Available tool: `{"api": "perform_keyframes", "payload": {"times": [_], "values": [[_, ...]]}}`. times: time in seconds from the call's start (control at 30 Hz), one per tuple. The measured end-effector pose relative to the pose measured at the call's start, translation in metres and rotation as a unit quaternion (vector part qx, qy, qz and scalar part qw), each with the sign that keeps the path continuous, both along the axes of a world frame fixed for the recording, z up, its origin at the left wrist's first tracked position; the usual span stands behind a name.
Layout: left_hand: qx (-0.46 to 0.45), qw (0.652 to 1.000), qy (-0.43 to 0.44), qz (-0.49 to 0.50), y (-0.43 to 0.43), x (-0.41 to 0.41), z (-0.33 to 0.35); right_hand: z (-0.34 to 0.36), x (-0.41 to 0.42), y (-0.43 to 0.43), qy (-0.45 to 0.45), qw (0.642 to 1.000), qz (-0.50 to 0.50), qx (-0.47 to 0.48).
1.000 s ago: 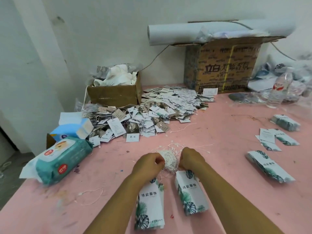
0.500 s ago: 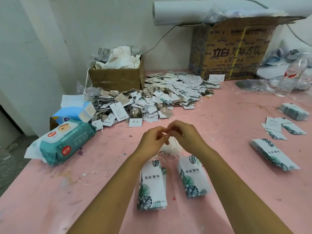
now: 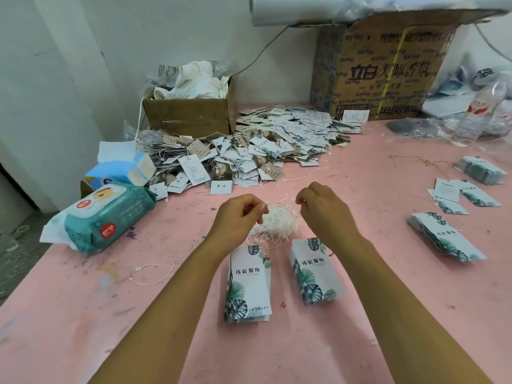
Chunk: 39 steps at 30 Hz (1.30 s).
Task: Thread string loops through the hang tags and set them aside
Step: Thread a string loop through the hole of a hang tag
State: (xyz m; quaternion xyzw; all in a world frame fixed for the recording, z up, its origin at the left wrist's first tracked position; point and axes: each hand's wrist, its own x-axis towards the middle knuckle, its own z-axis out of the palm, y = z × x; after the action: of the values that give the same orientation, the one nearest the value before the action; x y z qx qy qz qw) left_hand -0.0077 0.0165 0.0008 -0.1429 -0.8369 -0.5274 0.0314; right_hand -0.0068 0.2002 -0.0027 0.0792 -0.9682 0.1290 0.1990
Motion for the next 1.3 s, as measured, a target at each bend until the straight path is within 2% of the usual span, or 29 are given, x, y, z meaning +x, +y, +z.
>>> {"api": "perform_keyframes", "payload": {"times": [0.13, 0.27, 0.33, 0.4, 0.47, 0.5, 0.57, 0.6, 0.63, 0.67, 0.73, 0.8, 0.9, 1.03, 1.1, 1.13, 1.2, 1.23, 1.27, 1.3], "values": [[0.027, 0.999, 0.01, 0.017, -0.003, 0.003, 0.003, 0.001, 0.005, 0.011, 0.005, 0.995, -0.09, -0.048], [0.027, 0.999, 0.014, 0.015, -0.002, 0.005, 0.004, -0.002, 0.005, 0.021, -0.032, 0.986, -0.162, -0.033], [0.037, 0.999, 0.01, 0.015, 0.001, 0.005, 0.004, -0.007, 0.004, 0.022, -0.054, 0.983, -0.175, -0.018], [0.063, 0.997, 0.012, 0.029, 0.001, 0.005, 0.004, -0.01, 0.002, 0.025, -0.05, 0.984, -0.16, -0.053], [0.092, 0.995, 0.019, 0.046, -0.001, 0.005, 0.005, -0.01, 0.003, 0.029, -0.002, 0.977, -0.099, -0.188], [0.098, 0.994, 0.021, 0.049, -0.002, 0.005, 0.005, -0.008, 0.005, 0.03, 0.025, 0.956, -0.065, -0.286], [0.094, 0.994, 0.02, 0.042, -0.003, 0.006, 0.006, -0.002, 0.008, 0.029, 0.034, 0.88, -0.022, -0.474], [0.088, 0.995, 0.018, 0.039, -0.003, 0.007, 0.005, -0.001, 0.008, 0.03, 0.021, 0.847, -0.023, -0.53], [0.083, 0.996, 0.017, 0.039, -0.002, 0.008, 0.005, 0.0, 0.008, 0.032, -0.004, 0.837, -0.03, -0.546], [0.081, 0.996, 0.015, 0.041, -0.001, 0.009, 0.005, 0.0, 0.008, 0.036, -0.04, 0.852, -0.038, -0.521], [0.076, 0.997, 0.008, 0.033, -0.001, 0.011, 0.005, 0.002, 0.01, 0.045, -0.129, 0.908, -0.049, -0.394], [0.061, 0.998, -0.006, 0.008, 0.0, 0.013, 0.007, 0.001, 0.011, 0.05, -0.195, 0.936, -0.063, -0.285], [0.044, 0.999, -0.01, 0.001, 0.002, 0.016, 0.007, -0.005, 0.011, 0.053, -0.207, 0.944, -0.08, -0.245], [0.038, 0.998, 0.014, 0.055, -0.001, 0.015, 0.008, -0.015, 0.008, 0.06, -0.186, 0.929, -0.111, -0.301], [0.035, 0.997, 0.021, 0.073, -0.003, 0.015, 0.009, -0.016, 0.01, 0.062, -0.203, 0.921, -0.129, -0.307], [0.035, 0.997, 0.019, 0.071, -0.003, 0.014, 0.01, -0.015, 0.01, 0.063, -0.234, 0.925, -0.145, -0.263], [0.026, 0.998, 0.01, 0.05, -0.001, 0.015, 0.012, -0.013, 0.011, 0.059, -0.301, 0.931, -0.185, -0.088], [0.018, 0.999, 0.006, 0.039, 0.001, 0.016, 0.013, -0.009, 0.013, 0.054, -0.302, 0.934, -0.184, -0.037], [0.013, 0.999, 0.004, 0.029, 0.004, 0.016, 0.013, -0.004, 0.016, 0.047, -0.279, 0.946, -0.162, -0.029], [0.012, 1.0, 0.004, 0.021, 0.006, 0.017, 0.013, 0.0, 0.018, 0.039, -0.239, 0.963, -0.11, -0.06]]}}
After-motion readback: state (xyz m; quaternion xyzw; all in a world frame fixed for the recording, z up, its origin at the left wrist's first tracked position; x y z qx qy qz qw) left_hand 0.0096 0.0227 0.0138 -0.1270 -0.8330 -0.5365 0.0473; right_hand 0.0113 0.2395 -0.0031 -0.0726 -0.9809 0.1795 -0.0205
